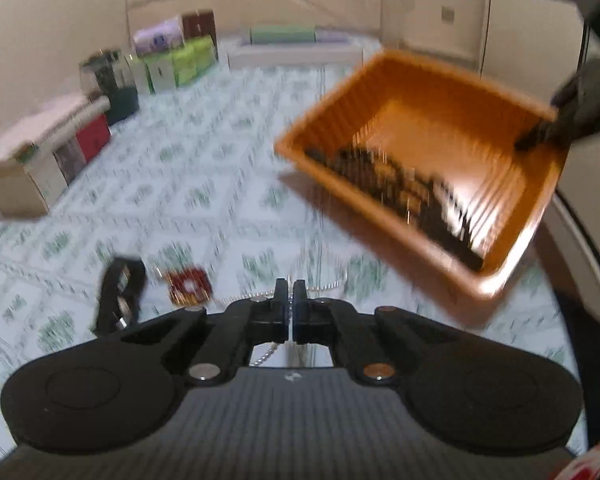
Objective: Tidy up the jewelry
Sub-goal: 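Carry the pearl necklace into the tray and release it while the right tool holds the tray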
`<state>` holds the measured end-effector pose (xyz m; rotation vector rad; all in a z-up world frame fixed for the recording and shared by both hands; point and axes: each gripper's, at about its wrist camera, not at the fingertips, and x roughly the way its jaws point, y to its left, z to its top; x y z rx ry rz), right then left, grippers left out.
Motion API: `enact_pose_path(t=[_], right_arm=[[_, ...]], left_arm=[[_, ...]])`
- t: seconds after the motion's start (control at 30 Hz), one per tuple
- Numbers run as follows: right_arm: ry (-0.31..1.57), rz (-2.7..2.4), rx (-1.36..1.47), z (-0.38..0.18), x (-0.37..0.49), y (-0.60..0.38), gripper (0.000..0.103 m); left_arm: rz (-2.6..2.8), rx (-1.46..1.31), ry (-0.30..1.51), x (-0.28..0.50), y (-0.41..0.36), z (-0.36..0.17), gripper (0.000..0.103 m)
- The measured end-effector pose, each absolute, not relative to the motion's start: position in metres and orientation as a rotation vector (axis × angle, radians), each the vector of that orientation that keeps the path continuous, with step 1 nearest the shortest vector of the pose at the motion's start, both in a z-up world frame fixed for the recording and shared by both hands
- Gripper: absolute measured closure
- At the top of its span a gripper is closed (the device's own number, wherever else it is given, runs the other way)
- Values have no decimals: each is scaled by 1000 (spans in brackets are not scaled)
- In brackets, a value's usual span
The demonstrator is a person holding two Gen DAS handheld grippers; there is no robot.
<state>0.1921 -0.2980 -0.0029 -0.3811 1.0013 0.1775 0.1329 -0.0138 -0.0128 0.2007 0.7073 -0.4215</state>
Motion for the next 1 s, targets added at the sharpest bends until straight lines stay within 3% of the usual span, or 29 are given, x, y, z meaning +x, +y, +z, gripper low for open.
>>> enact_pose_path(t=[0.43,1.0], right_arm=[[997,179,-380,-1,191,-297,98],[993,180,-377,0,190,-298,98]], left_arm=[[-440,115,529,158,6,83,102],[-555,64,423,177,-34,138,102]])
